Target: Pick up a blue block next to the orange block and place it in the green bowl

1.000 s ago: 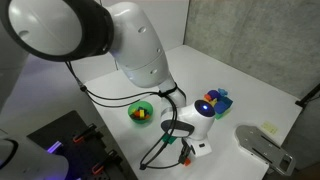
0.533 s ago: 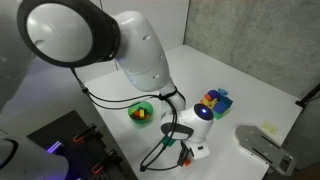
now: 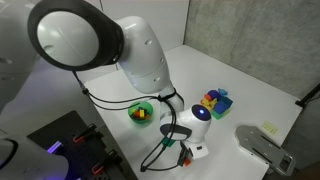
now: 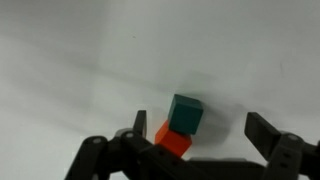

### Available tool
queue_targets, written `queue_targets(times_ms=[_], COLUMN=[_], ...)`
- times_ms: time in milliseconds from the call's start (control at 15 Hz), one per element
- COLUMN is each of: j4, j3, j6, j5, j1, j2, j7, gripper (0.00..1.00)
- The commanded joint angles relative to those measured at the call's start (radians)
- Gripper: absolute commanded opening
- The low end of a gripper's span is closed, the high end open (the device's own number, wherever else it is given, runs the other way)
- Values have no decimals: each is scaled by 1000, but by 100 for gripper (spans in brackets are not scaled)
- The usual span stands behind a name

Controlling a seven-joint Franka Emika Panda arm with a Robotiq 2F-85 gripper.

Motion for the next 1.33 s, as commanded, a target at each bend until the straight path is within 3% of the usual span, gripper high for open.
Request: queue_targets(times_ms=[0,200,333,467,533,733,1067,1133,1267], j4=[20,20,21,24,24,23,-12,-20,-39], j3=[24,31,33,32,34,38,47,47,50], j6=[21,31,35,39,39,41,19,15,8], j5=[25,26,26,24,25,26,23,20,13], j1=[-19,-22,-24,-24,-25,-30,-31,-26,-12], j2=[14,16,19,25,27,25,-33,-48,-86], j7=[-4,-8,-9,-8,-9,-15,-33,-36,-38], gripper=[100,100,93,77,57,45,5,9,9])
